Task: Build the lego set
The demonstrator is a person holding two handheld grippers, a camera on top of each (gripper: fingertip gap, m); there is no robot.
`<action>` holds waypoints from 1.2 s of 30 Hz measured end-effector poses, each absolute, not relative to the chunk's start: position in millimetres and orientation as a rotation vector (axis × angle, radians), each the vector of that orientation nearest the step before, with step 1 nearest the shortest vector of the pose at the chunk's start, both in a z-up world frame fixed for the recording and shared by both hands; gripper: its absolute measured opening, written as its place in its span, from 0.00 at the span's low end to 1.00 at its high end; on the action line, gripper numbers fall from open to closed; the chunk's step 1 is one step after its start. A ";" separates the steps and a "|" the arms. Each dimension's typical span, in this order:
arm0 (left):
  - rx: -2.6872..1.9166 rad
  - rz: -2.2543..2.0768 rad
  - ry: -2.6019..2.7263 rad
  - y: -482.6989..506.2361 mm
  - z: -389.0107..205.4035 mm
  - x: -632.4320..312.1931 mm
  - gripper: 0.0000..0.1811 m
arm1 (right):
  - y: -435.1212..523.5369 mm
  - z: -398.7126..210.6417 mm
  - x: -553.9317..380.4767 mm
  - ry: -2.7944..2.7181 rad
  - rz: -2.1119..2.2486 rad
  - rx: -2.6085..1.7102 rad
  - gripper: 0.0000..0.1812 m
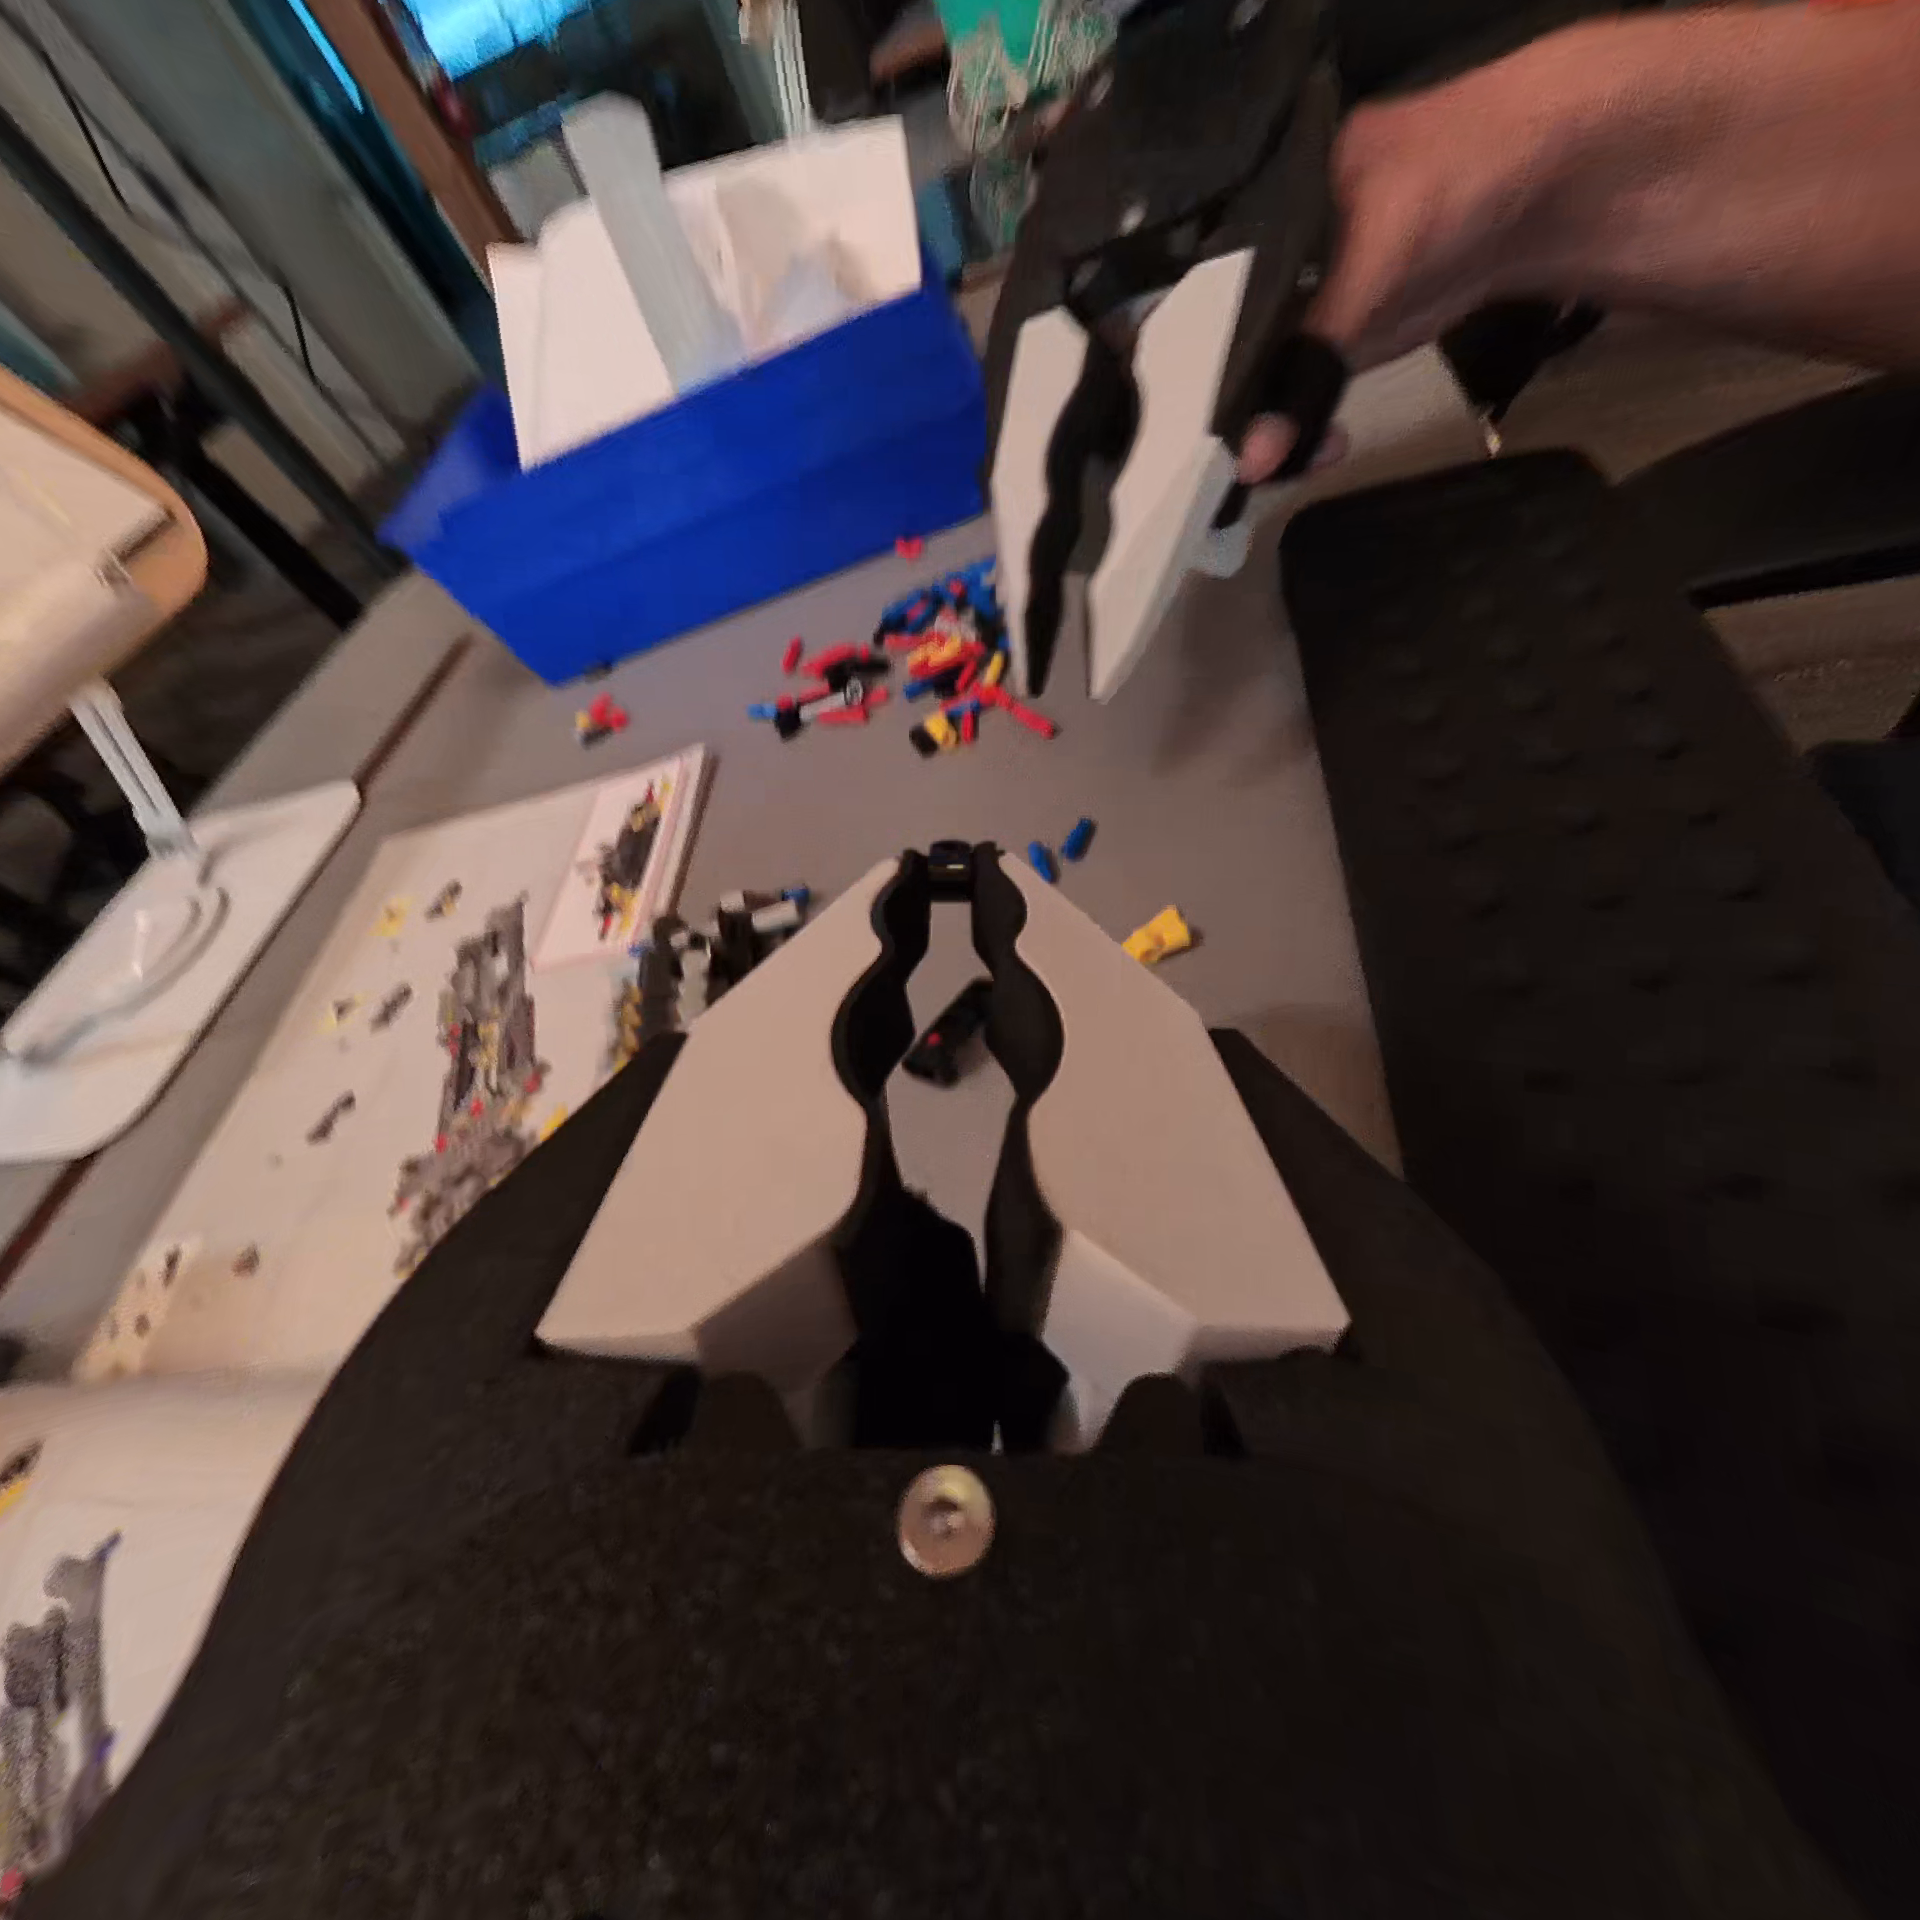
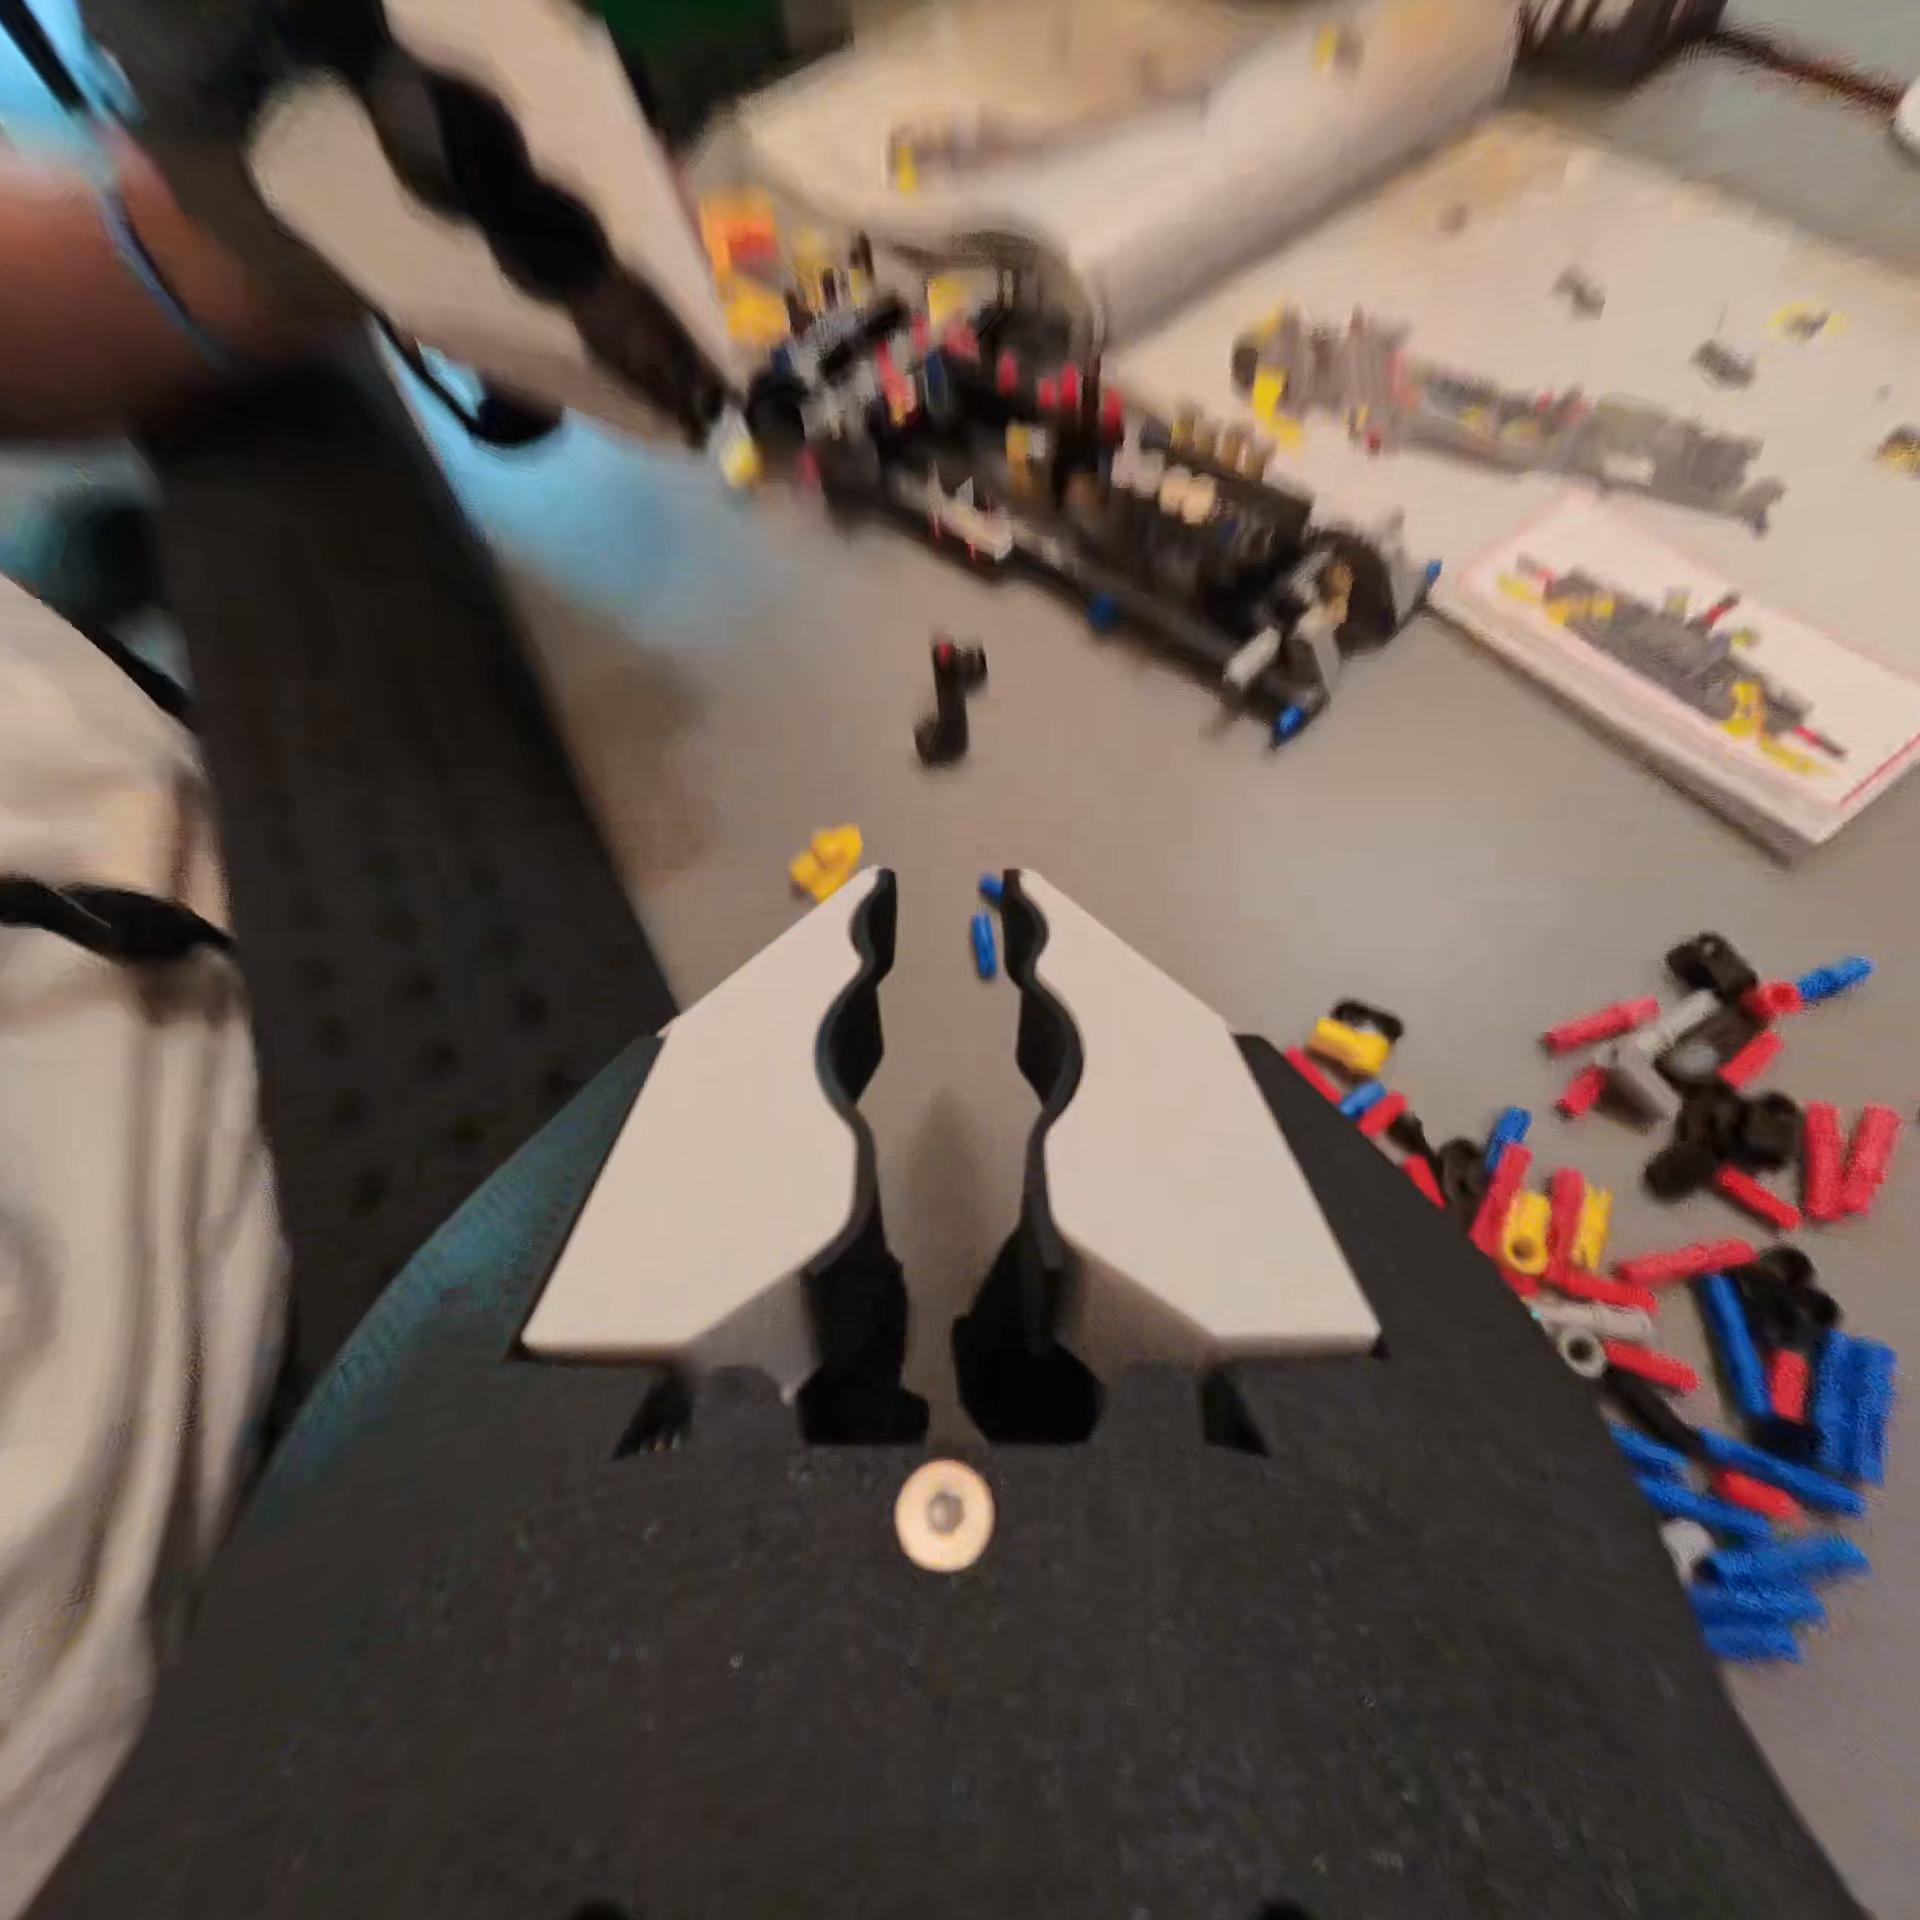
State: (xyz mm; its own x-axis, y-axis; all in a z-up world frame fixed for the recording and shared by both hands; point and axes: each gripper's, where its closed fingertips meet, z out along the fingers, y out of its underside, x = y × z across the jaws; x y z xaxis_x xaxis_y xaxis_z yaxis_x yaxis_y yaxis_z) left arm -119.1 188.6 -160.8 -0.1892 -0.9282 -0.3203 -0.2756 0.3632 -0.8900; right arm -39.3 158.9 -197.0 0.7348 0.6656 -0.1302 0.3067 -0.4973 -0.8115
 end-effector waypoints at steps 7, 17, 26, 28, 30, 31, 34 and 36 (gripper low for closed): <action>-1.303 -0.793 1.717 208.5 -193.9 -117.0 0.03 | 161.8 -241.0 -38.8 -0.846 0.342 -2.209 0.05; -1.284 -0.874 1.765 194.7 -200.6 -114.8 0.04 | 168.2 -251.4 -43.5 -0.977 0.280 -2.340 0.05; -1.373 -0.943 1.660 204.4 -195.0 -111.1 0.04 | 194.5 -199.4 -82.5 -0.847 0.585 -2.112 0.02; -1.418 -1.054 1.549 209.6 -180.6 -109.7 0.04 | 205.0 -164.3 -99.8 -0.735 0.696 -1.901 0.02; -1.459 -1.166 1.454 215.3 -169.0 -110.6 0.04 | 211.4 -148.4 -107.9 -0.680 0.682 -1.779 0.02; -1.472 -1.214 1.423 217.2 -164.7 -111.7 0.04 | 214.4 -144.5 -110.8 -0.642 0.692 -1.749 0.02; -1.478 -1.323 1.358 218.9 -153.0 -113.8 0.04 | 220.0 -137.2 -118.9 -0.512 0.796 -1.690 0.02; -1.459 -1.335 1.352 218.5 -148.7 -114.8 0.04 | 223.1 -128.4 -116.9 -0.413 0.875 -1.641 0.02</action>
